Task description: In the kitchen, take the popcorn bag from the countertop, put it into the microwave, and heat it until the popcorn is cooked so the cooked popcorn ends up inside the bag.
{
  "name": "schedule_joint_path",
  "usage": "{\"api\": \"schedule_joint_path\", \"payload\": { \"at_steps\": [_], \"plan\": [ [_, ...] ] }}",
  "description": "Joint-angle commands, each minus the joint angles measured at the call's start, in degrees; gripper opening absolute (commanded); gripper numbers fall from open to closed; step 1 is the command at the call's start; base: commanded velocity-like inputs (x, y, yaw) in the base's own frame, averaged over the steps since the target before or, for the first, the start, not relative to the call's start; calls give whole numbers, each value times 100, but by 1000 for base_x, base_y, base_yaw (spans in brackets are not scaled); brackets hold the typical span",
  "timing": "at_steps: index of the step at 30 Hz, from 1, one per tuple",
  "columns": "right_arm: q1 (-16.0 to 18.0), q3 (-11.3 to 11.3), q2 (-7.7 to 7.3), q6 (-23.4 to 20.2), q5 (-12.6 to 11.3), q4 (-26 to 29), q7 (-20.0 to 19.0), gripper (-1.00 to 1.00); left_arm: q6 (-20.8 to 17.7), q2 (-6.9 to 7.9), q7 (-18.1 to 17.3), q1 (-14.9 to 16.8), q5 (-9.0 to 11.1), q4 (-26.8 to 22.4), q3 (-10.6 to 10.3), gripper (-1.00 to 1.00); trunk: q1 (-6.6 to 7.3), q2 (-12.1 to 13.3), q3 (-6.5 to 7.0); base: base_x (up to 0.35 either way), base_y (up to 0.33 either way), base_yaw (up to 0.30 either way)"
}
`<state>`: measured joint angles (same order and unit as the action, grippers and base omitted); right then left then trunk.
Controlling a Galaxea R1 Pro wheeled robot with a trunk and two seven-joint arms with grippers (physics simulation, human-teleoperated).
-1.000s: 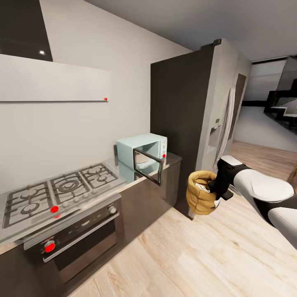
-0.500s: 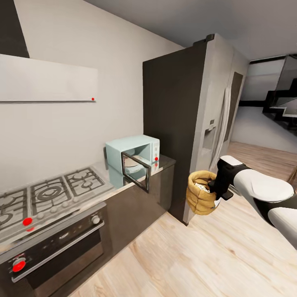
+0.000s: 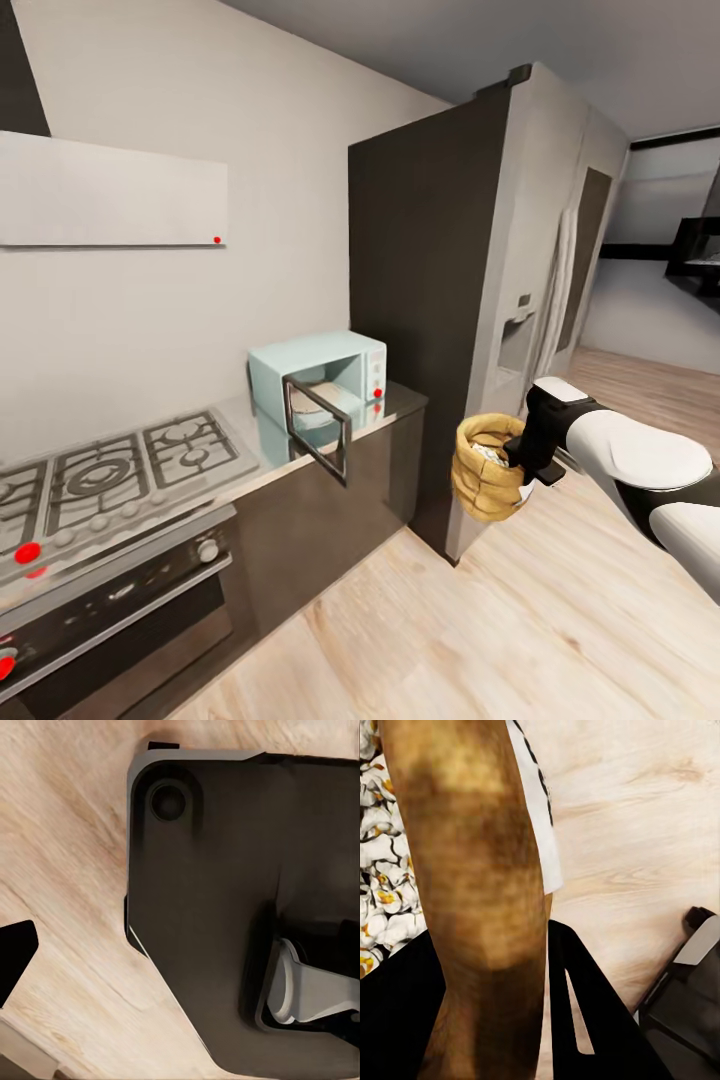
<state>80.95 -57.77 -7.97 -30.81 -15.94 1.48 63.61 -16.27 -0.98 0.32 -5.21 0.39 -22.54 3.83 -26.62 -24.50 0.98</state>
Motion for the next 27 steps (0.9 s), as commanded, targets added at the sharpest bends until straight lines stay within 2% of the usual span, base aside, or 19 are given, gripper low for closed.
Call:
{"api": "schedule_joint_path", "payload": {
  "at_steps": [1,20,27],
  "plan": [
    [-1,46,-2,-48,-58,5,20,-100,-45,-7,3,-6,5,-23,39,100,-4,-2,0,216,-228,253],
    [-1,54,-2,-40,-49,-38,11,-100,-43,-7,3,-6,5,-23,39,100,-4,-2,0,198,-220,249],
    [-1,55,4,-39,-49,-43,4,-100,-43,-7,3,-6,5,-23,39,100,-4,-2,0,142,-187,112]
  ]
}}
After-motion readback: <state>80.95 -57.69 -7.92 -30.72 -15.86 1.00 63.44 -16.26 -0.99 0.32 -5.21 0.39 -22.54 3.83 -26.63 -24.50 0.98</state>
